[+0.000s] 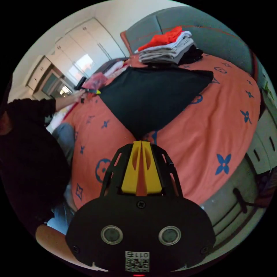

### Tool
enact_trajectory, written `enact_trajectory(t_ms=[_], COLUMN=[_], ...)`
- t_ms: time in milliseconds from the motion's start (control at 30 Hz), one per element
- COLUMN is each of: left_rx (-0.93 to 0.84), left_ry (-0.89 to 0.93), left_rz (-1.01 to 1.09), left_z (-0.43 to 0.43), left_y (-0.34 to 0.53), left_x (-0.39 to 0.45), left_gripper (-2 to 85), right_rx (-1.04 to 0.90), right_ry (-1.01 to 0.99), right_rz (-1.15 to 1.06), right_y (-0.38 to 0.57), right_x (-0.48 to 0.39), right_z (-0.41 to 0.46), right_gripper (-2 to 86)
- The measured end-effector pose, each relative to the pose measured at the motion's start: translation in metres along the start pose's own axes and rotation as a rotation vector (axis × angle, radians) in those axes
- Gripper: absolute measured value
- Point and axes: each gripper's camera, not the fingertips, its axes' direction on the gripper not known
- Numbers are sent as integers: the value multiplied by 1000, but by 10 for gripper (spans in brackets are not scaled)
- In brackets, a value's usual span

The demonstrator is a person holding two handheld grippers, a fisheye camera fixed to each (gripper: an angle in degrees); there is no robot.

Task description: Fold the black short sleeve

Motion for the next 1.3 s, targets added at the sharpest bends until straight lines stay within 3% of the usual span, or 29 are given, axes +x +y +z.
enact_trajectory(t_ms=[200,333,433,500,600,733,933,1067,1167,1233,1300], left_rx=[6,61,137,155,146,99,-115,-239,-272,-198,-116], left_ry=[10,-45,-6,20,100,202,116,-222,-367,-330,-239], left_rz=[-61,-24,-30,16,192,436,832,984,1061,992,867], left_z=[47,58,60,65,84,153,322,429,484,490,489], left_y=[14,33,50,53,49,34,16,24,37,34,24], left_x=[-11,-3,-3,9,58,175,341,400,405,391,362], left_gripper=[12,19,19,17,13,17,100,151,119,43,25], right_rx=[-33,-35,116,137,162,238,323,289,375,393,364], right_ry=[78,388,523,400,33,-243,-247,-362,-502,-529,-433], right_rz=[-110,-142,-66,-32,28,115,74,121,42,-31,-89], right_y=[9,11,21,19,12,22,29,19,4,-9,-16], right_x=[-8,-42,-43,-27,16,61,66,85,80,69,56], right_z=[7,12,18,17,6,1,-9,0,-8,-16,-24], right_gripper=[116,131,136,136,143,172,194,180,164,160,158])
